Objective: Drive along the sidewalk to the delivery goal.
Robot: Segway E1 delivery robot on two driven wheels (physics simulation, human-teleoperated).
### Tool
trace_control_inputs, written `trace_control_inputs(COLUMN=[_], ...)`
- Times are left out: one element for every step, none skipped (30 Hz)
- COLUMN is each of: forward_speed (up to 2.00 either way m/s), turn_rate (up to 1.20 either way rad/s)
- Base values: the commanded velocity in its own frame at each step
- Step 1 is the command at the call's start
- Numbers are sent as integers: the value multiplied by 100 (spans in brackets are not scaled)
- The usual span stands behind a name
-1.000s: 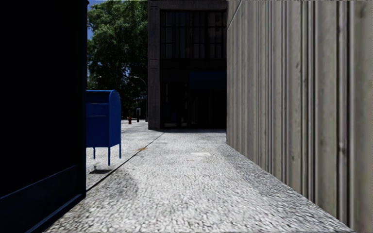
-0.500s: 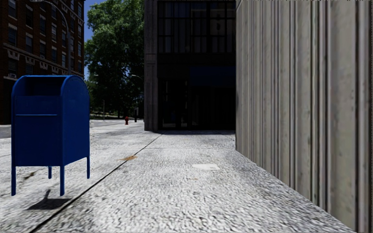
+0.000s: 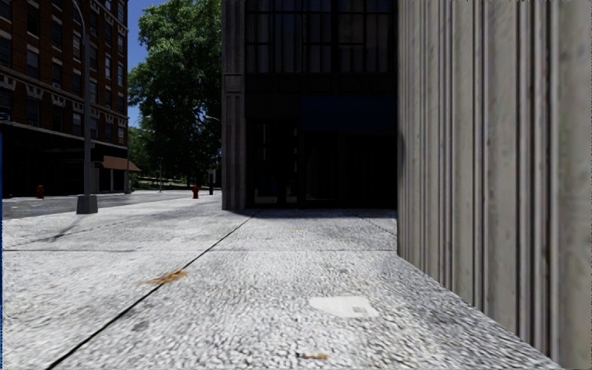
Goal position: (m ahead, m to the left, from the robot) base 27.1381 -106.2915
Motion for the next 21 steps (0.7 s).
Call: trace_control_inputs(forward_speed=[200,200,200,200,200,200,200,200,200,200,200,200,200,200,200,200,200,200,200,200,200], turn_rate=[0,0,0,0,0,0,0,0,0,0,0,0,0,0,0,0,0,0,0,0,0])
